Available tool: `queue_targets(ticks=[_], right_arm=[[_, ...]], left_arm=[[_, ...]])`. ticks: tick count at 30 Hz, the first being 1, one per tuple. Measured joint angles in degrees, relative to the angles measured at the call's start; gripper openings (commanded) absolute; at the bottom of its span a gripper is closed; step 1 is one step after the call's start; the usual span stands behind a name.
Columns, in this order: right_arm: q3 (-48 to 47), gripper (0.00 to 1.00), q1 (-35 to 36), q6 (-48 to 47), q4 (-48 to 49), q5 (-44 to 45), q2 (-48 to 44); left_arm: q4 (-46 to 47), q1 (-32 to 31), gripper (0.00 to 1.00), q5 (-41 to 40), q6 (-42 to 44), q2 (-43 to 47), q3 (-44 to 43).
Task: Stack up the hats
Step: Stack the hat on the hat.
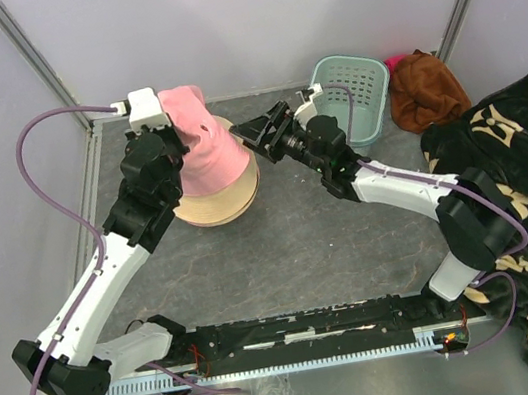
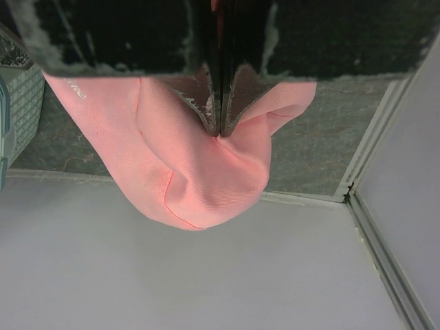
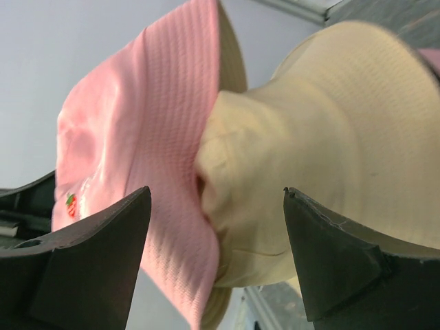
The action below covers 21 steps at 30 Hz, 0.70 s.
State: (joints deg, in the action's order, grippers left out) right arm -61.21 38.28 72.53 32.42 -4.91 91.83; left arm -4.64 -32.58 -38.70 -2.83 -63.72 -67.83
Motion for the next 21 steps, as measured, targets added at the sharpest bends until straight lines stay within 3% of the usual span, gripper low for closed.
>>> queue_targets(ticks=[13, 18, 21], right_arm=[[1.1, 0.80, 2.1, 12.0, 13.3, -1.7, 2.8], [1.2, 0.66, 2.4, 15.1, 17.3, -1.7, 4.5], [1.5, 0.49, 2.6, 16.1, 18.5, -1.5, 4.9]], left_arm=[[-1.6, 0.7, 0.03, 1.8, -1.3, 0.6, 1.3], [-1.9, 0.8, 0.03, 1.9, -1.9, 0.6, 1.7], [-2.2, 1.0, 0.03, 2.0, -1.9, 0.6, 1.9]])
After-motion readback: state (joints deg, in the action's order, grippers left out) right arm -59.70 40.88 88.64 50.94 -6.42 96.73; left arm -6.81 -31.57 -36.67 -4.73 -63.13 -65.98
